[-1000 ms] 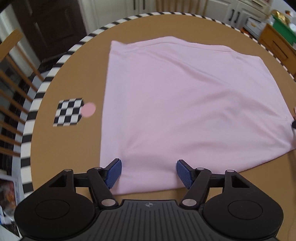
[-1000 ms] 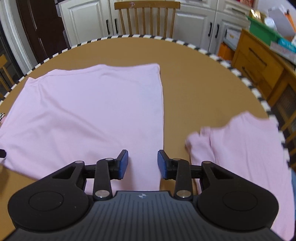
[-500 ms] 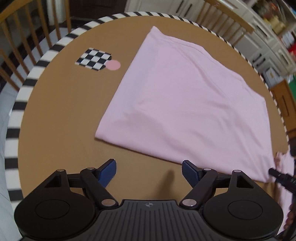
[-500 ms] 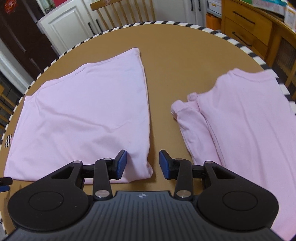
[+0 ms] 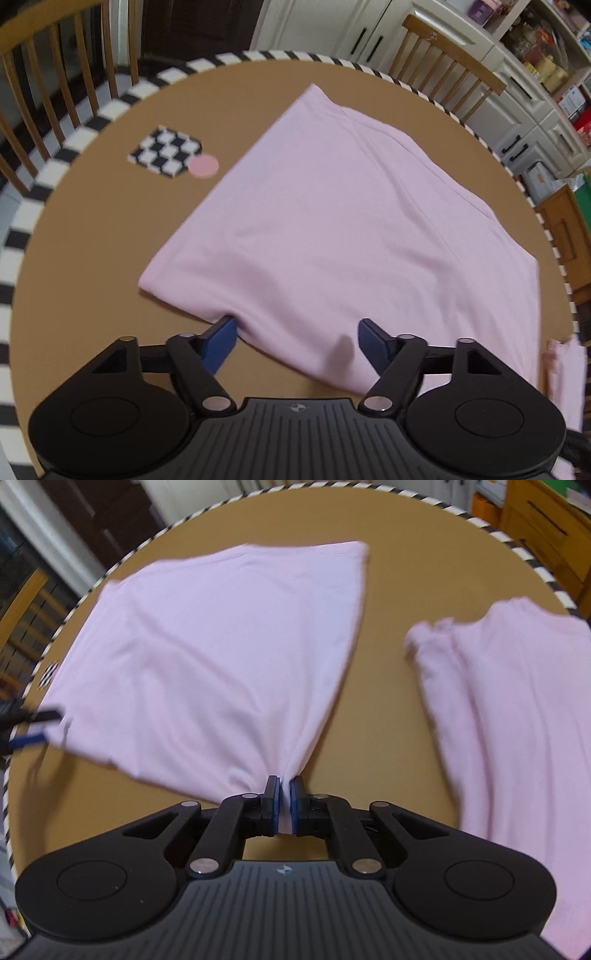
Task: Fold clothes
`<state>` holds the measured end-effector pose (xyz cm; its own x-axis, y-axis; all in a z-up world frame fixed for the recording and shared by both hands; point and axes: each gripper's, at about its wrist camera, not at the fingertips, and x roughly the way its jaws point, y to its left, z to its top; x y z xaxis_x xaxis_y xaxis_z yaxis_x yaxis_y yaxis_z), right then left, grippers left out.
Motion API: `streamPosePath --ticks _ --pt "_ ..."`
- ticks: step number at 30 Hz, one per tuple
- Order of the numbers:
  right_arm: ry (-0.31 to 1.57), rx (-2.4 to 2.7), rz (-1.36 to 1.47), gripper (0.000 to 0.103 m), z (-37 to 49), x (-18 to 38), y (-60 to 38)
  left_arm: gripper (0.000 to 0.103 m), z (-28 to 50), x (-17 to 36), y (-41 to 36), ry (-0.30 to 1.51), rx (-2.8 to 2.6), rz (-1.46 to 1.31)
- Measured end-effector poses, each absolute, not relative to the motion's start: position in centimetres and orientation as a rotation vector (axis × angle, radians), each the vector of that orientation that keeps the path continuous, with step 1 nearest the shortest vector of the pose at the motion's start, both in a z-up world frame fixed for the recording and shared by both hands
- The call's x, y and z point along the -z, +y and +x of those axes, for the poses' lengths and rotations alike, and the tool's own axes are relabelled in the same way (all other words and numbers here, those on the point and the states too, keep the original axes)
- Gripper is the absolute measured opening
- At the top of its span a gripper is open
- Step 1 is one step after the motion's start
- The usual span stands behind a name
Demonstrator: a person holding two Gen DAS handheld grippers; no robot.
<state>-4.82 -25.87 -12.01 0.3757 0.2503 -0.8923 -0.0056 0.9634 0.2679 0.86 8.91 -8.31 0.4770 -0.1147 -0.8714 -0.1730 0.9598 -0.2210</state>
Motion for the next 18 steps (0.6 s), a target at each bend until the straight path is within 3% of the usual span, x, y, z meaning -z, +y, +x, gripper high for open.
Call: streamPosePath --ticks 3,18 --pt "1.194 -0.202 0.224 0.006 -7.0 11.9 -23.9 0.048 2.5 8.5 9.2 1.056 -0.061 -0.214" --pt "1.285 -0.582 0.188 0.012 -12.3 11.9 -7.5 0.036 12.8 8.6 8.9 1.012 0.002 0.012"
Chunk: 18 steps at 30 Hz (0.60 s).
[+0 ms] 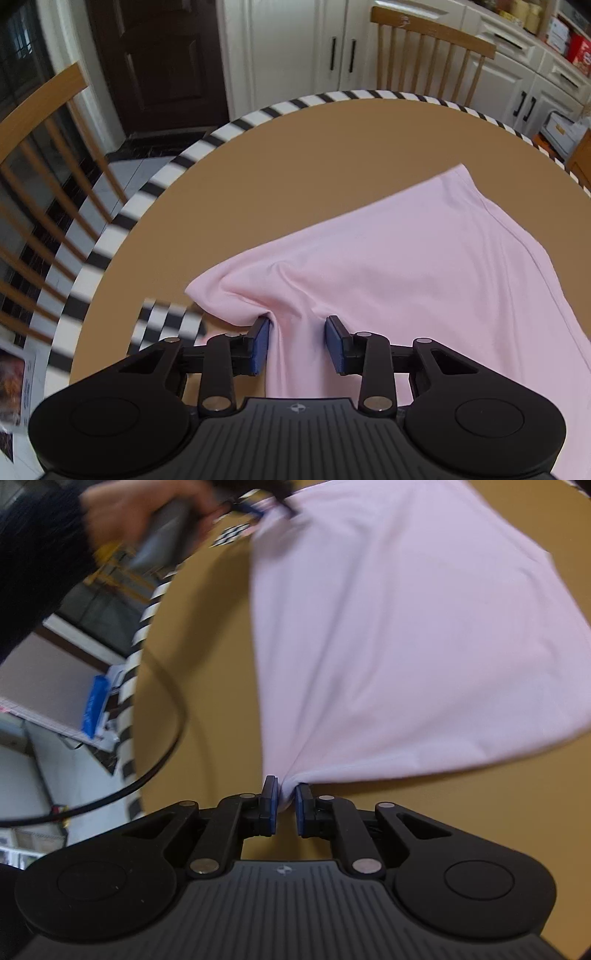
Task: Fold clothes
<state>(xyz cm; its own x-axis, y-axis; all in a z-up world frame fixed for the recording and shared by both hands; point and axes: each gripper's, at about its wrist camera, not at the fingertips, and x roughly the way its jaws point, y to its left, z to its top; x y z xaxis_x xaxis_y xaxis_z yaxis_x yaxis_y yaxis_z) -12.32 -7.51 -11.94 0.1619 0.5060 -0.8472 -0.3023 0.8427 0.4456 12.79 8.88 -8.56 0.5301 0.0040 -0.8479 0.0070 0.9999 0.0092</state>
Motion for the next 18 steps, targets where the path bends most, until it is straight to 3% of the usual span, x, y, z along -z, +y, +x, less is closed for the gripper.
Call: streamPosePath --ticks 3,5,7,9,15,18 --pt "1.297 -0.605 0.172 0.021 -12.2 11.6 -7.1 0.036 14.3 8.5 8.2 1.017 0.02 0.01" --pt "1.289 -0.601 0.165 0.038 -12.1 11.1 -8.4 0.04 14.4 8.3 8.2 1.031 0.036 0.024" --pt "1.275 -0.574 0.195 0.037 -12.2 10.5 -11.1 0.057 13.8 8.2 8.8 1.033 0.047 0.031" --pt "1.236 -0.501 0.262 0.036 -12.2 9.6 -14.9 0.067 13.3 8.4 10.8 1.041 0.039 0.017" --pt "1.06 -0.209 0.628 0.046 -10.2 8.9 -29.1 0.075 6.2 6.3 14.7 1.034 0.047 -0.181" --pt "1.033 -0.183 0.658 0.047 -8.3 9.4 -32.3 0.079 0.4 5.9 14.8 1.051 0.069 -0.347"
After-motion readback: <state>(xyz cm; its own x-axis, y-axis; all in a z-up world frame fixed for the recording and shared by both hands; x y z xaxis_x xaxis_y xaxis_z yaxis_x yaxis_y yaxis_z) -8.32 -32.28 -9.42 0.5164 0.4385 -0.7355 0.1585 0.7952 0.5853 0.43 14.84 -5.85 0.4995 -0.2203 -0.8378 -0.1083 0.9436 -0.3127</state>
